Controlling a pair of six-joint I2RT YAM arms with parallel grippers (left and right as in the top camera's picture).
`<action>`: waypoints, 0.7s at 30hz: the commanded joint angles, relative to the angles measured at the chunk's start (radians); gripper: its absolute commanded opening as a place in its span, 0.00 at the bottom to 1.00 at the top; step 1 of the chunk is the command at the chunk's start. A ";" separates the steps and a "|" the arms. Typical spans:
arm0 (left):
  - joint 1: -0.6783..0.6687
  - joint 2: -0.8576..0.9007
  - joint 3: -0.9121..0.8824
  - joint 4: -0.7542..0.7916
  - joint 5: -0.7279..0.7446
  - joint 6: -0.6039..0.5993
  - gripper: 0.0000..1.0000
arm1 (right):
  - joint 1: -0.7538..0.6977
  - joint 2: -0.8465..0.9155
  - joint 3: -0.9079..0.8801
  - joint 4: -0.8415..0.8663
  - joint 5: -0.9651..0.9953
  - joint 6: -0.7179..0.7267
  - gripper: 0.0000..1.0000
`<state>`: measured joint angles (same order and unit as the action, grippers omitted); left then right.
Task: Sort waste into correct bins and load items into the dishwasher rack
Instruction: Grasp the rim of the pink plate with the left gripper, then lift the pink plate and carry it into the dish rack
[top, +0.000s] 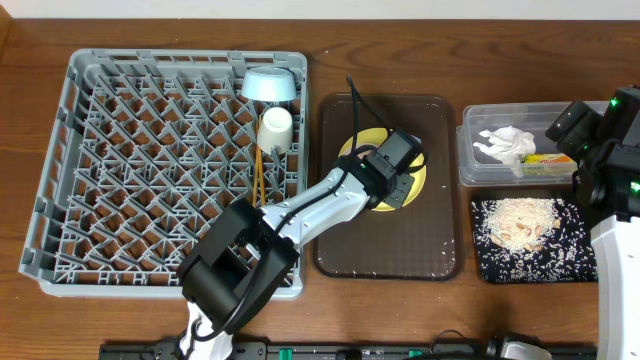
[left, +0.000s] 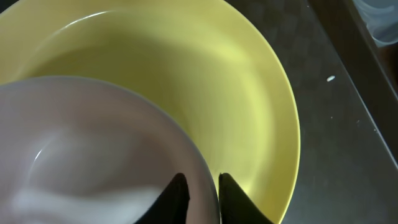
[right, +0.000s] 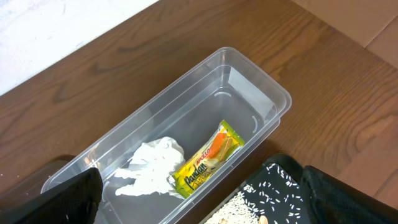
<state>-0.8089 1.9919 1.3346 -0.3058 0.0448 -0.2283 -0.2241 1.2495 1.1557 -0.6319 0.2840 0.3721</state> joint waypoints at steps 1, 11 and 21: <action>-0.002 0.015 0.002 0.000 -0.012 0.006 0.14 | -0.005 -0.006 0.007 -0.001 0.003 -0.003 0.99; 0.008 -0.048 0.052 0.010 -0.030 -0.013 0.06 | -0.005 -0.006 0.007 -0.001 0.003 -0.003 0.99; 0.260 -0.304 0.072 -0.012 0.486 -0.306 0.06 | -0.005 -0.006 0.007 -0.001 0.003 -0.003 0.99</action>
<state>-0.6544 1.7485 1.3716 -0.3138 0.2493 -0.4080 -0.2241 1.2495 1.1557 -0.6315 0.2840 0.3721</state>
